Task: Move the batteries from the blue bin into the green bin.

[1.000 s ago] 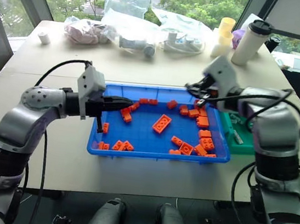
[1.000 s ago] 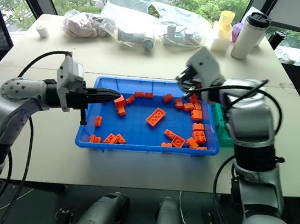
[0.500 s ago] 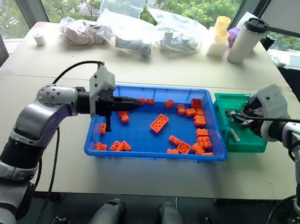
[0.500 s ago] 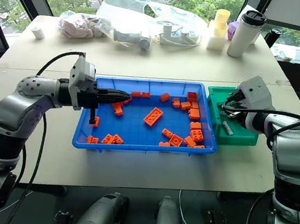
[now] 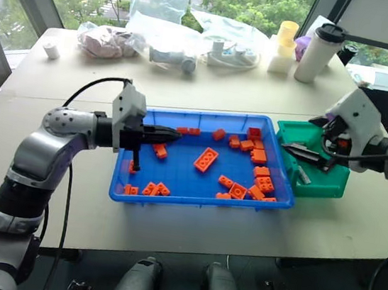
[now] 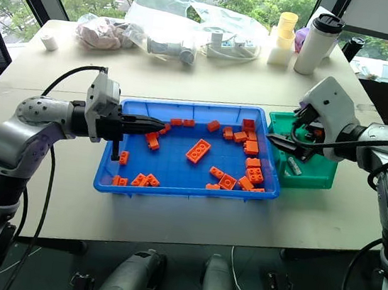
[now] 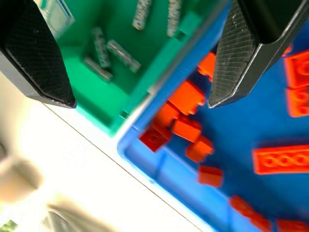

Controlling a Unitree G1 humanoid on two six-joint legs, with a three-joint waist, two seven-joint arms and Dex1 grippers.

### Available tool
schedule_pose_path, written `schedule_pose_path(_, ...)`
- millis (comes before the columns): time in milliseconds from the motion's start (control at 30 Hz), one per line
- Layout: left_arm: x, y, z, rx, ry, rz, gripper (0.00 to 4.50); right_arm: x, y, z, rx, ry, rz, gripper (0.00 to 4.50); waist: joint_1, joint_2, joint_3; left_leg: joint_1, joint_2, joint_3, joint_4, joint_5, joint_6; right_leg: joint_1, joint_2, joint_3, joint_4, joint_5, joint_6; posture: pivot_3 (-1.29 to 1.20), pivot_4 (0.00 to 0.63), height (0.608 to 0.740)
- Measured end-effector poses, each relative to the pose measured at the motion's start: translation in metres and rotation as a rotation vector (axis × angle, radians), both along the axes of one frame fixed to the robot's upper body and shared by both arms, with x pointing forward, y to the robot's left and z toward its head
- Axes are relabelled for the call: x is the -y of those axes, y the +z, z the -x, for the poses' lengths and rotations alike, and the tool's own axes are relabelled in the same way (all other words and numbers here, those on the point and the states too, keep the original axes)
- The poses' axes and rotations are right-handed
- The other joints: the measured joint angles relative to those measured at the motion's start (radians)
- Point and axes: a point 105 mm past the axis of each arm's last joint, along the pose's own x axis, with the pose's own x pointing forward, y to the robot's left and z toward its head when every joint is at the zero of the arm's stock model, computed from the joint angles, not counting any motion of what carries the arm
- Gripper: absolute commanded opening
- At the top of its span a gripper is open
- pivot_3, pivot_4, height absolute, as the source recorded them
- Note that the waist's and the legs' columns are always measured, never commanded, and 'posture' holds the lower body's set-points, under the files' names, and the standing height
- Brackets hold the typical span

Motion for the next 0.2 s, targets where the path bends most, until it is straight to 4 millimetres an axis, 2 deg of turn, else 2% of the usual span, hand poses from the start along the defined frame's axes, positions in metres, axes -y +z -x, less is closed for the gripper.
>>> schedule_pose_path(200, -0.007, 0.005, 0.002, -0.004, 0.011, -0.007, 0.00, -0.019, 0.002, 0.020, -0.049, 0.164, 0.010, 4.48, 0.002, 0.000, 0.000, 0.000, 0.000, 0.000, 0.000, 0.000, 0.001, 0.000, 0.000, 0.000, 0.000, 0.000, 0.000, 0.00, 0.150, 0.740)
